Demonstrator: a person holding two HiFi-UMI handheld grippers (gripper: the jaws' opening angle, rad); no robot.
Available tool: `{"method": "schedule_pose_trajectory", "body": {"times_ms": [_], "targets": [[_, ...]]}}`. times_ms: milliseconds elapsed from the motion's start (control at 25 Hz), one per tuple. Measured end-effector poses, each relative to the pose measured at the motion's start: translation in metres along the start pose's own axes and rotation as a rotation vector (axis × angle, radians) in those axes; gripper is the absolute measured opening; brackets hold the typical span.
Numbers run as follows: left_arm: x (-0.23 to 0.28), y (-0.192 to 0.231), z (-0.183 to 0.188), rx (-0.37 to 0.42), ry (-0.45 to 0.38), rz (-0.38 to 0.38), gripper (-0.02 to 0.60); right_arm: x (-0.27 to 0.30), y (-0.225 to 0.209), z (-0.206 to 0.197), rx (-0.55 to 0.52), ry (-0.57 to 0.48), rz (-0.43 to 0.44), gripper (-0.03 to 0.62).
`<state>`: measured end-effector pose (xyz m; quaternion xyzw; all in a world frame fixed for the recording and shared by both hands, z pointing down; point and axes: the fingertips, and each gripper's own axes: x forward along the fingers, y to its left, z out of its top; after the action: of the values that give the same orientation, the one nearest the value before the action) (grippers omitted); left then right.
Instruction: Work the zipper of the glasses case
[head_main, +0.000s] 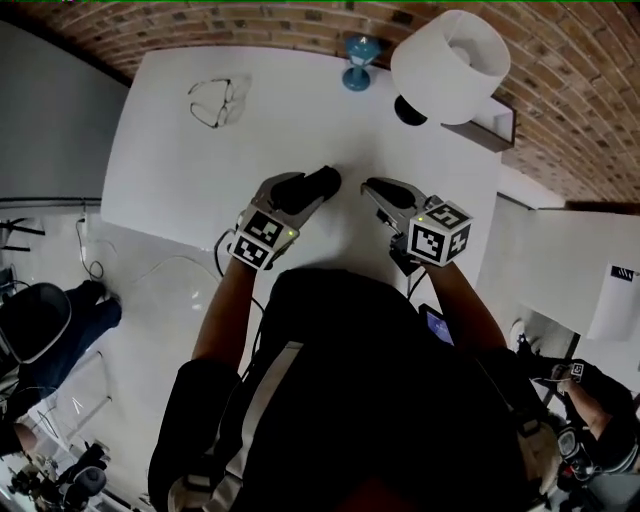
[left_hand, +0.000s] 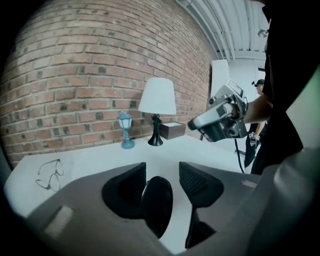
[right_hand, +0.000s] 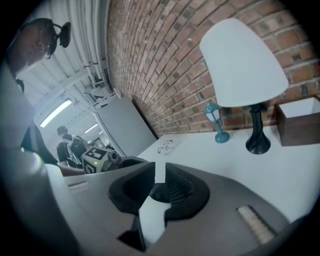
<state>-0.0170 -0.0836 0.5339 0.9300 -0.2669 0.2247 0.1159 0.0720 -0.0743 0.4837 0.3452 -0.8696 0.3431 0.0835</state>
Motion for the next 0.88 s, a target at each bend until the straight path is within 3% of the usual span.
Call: {"method": "schedule_pose_trajectory", "body": {"times_ms": [240,400,520,880], "targets": [[-0.037,-0.023,0.039,-0.059,-0.156,0.150,0.109,-0.036,0.000,0.015,-0.149,-0.108,-0.045,0.031],[-0.063,-0.033,0.054,-0.133,-0.262,0.245,0.071,-0.054,0.009,0.021,-0.215,-0.177,-0.040,0.007],[-0.079,-0.042,0.060,-0.160,-0.307,0.282,0.049,-0.066,0.016,0.020,-0.261,-0.209,-0.049,0.004],[-0.127,-0.033,0.064,-0.112,-0.343,0.314,0.006,-0.081,0.024,0.032,-0.320,-0.348,-0.167,0.003]]}}
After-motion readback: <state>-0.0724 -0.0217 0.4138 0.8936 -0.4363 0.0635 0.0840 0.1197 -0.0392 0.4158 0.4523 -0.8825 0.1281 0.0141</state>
